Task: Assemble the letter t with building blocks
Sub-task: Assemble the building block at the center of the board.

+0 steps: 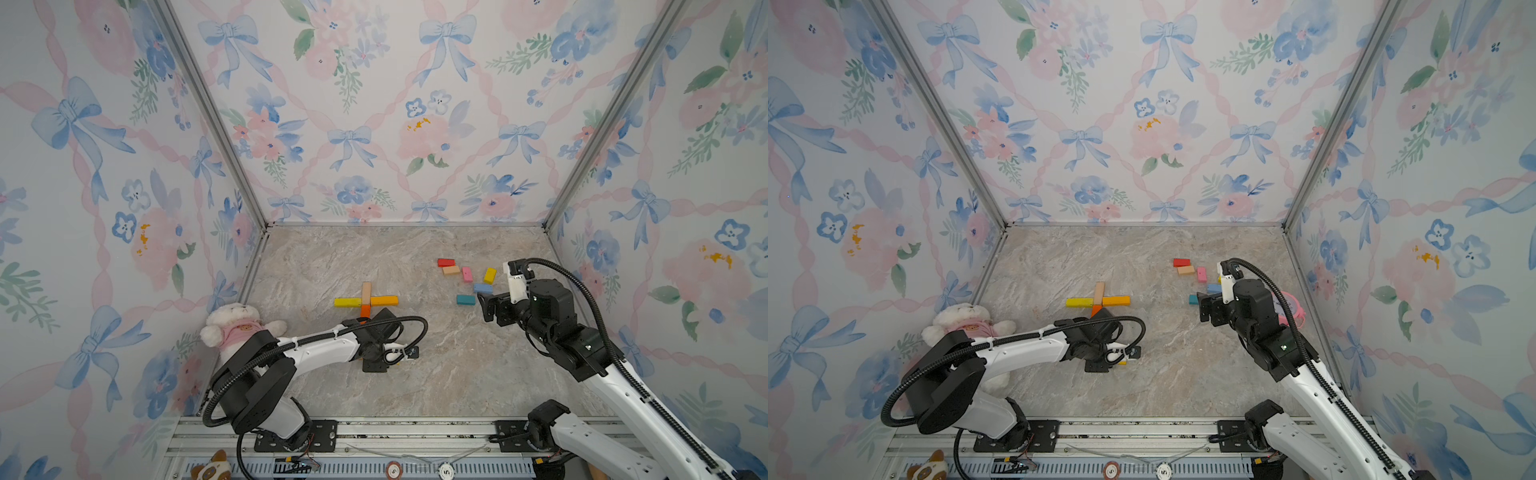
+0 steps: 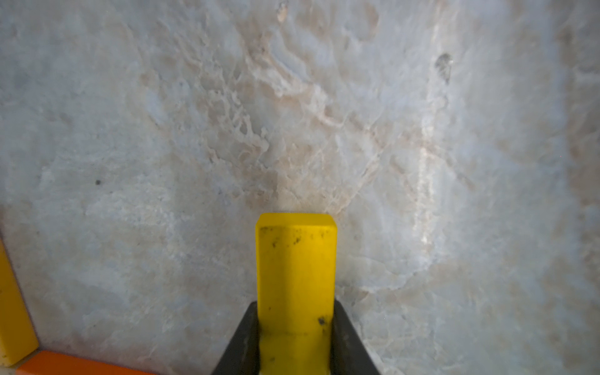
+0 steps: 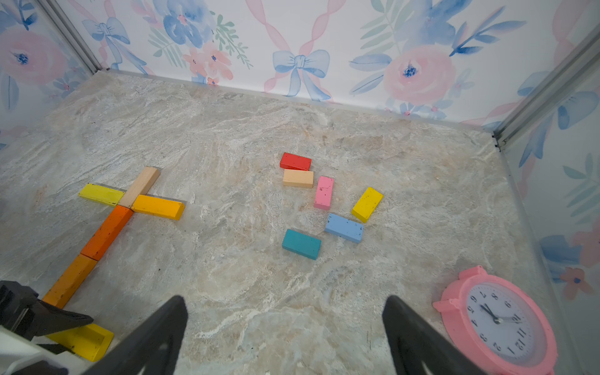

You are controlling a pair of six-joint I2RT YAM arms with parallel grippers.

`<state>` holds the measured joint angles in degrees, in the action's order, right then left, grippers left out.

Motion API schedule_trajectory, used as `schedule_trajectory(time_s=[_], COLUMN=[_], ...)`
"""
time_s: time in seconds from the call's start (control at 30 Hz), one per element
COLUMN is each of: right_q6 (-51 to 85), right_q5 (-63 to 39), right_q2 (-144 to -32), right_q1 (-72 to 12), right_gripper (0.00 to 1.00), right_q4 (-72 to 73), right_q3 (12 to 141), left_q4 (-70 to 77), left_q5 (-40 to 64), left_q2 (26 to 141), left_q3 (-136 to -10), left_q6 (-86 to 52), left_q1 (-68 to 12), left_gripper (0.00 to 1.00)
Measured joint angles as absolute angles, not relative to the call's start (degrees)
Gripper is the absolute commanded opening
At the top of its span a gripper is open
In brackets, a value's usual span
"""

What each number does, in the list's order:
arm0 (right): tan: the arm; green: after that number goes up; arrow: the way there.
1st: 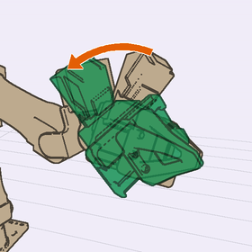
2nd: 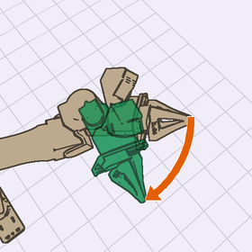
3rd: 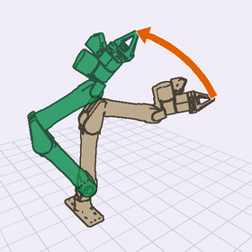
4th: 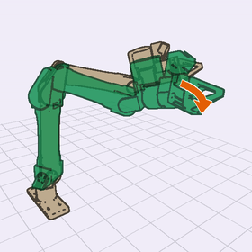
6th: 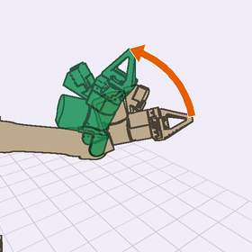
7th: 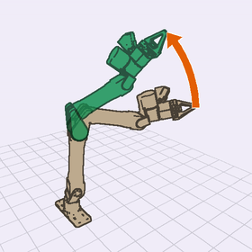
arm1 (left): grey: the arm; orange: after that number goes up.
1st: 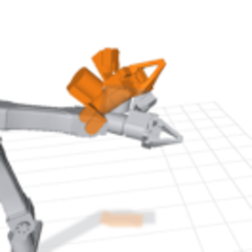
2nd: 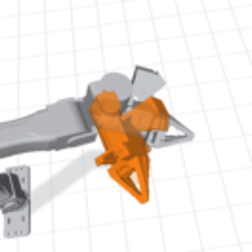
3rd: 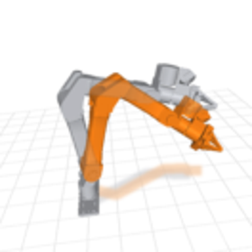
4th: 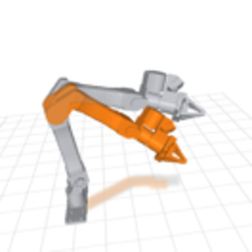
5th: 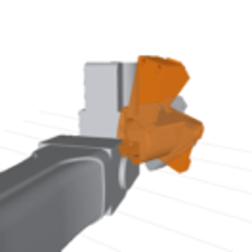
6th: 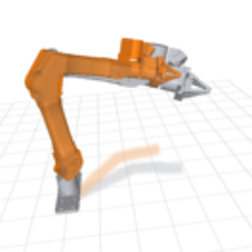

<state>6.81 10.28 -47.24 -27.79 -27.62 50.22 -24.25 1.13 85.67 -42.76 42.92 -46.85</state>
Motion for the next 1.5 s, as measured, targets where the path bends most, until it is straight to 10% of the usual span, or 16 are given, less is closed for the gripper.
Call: schedule_trajectory(time_s=[1.5], right_q6=[6.83], right_q5=[9.45], right_q2=[-47.27], right_q1=[-27.79], right_gripper=[0.96], right_q4=[-27.44], right_q3=[49.74], left_q4=[-22.35], left_q5=[-0.25], left_q2=[83.29], left_q3=[-40.27], left_q6=[46.11], left_q1=[-45.71], left_gripper=[0.19])
